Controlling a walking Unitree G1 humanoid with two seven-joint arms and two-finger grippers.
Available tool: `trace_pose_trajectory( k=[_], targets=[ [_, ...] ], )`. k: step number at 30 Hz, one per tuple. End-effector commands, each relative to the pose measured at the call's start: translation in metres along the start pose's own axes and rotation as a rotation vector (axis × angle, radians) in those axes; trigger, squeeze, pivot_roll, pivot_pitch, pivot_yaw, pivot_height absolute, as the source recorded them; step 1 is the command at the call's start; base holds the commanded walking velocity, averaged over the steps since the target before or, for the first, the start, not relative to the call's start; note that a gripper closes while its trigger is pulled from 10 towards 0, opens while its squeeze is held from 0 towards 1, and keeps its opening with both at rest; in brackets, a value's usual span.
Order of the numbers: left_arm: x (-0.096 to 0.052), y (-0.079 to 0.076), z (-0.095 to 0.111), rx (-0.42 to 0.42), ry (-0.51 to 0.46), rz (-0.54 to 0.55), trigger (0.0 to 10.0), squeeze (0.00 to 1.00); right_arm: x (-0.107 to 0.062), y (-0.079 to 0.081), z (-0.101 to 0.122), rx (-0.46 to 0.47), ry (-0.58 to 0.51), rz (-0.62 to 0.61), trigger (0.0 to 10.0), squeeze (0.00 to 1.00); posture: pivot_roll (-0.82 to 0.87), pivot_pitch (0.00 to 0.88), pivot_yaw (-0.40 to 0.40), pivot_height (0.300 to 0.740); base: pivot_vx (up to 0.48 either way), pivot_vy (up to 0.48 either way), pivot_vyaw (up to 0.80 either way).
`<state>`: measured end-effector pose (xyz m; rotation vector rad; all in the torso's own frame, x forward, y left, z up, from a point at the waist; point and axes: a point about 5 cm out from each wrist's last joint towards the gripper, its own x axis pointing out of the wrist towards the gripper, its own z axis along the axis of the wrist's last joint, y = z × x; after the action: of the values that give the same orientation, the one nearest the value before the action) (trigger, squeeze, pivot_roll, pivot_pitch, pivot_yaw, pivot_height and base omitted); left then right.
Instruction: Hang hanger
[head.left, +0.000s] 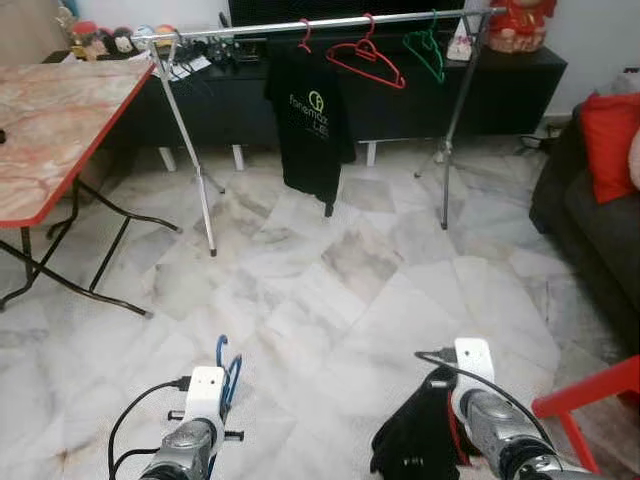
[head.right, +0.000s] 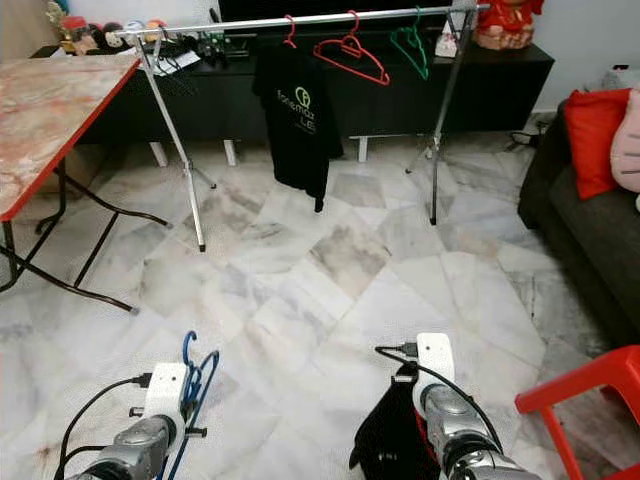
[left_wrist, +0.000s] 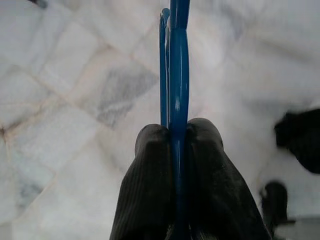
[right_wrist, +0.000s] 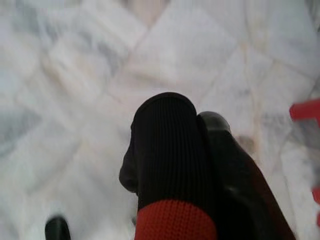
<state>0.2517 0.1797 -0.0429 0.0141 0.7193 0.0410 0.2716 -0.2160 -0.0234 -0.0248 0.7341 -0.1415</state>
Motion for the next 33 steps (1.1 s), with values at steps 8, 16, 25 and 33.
trace_pose_trajectory(
  k=[8, 16, 25, 33],
  targets=[
    [-0.002, -0.001, 0.014, 0.028, -0.162, -0.031, 10.0, 0.00, -0.001, -0.003, 0.015, 0.048, -0.155, -0.036, 10.0, 0.00, -0.13, 0.000, 0.018, 0.740, 0.000, 0.000, 0.00],
    [-0.003, 0.017, 0.122, 0.076, -0.497, -0.075, 10.0, 0.00, -0.003, -0.005, 0.022, 0.041, -0.241, -0.050, 10.0, 0.00, -0.13, 0.000, 0.008, 0.740, 0.000, 0.000, 0.00],
    [-0.012, 0.020, 0.141, 0.196, -0.584, -0.164, 10.0, 0.00, -0.005, -0.008, 0.027, -0.121, -0.286, -0.071, 10.0, 0.00, -0.13, 0.000, 0.003, 0.740, 0.000, 0.000, 0.00],
    [-0.027, 0.011, 0.159, 0.320, -0.594, -0.403, 10.0, 0.00, -0.038, -0.025, 0.160, -0.294, -0.771, 0.020, 10.0, 0.00, -0.13, 0.000, 0.005, 0.740, 0.000, 0.000, 0.00]
  ],
)
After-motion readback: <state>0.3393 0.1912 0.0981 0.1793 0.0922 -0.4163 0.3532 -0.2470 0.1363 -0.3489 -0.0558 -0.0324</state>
